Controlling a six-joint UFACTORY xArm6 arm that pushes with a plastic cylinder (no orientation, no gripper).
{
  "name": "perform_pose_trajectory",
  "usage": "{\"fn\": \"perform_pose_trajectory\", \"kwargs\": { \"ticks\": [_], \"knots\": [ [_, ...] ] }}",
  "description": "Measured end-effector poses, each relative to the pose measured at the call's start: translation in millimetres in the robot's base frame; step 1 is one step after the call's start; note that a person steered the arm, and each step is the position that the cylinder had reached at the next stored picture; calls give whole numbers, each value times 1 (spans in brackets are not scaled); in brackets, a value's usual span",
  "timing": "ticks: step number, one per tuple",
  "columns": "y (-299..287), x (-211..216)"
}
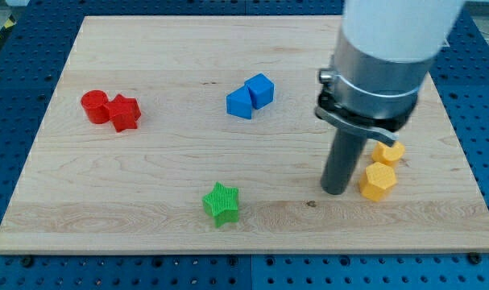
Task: Move the yellow hexagon bottom diagonally to the yellow heart
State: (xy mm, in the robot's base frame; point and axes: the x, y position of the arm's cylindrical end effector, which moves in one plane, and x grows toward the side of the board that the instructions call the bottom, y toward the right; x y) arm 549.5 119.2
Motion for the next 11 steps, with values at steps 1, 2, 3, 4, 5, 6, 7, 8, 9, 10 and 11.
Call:
{"fn": "perform_pose_trajectory", "kwargs": {
  "ticks": [1, 2, 3, 4, 5, 6, 7, 8, 9, 10, 11],
  "knots": [
    [33, 0],
    [49, 0],
    [49, 0],
    [58, 0],
    [67, 6],
    [68, 36],
    [100, 34],
    [117, 22],
    [116, 18],
    [101, 35],
    [80, 35]
  ]
}}
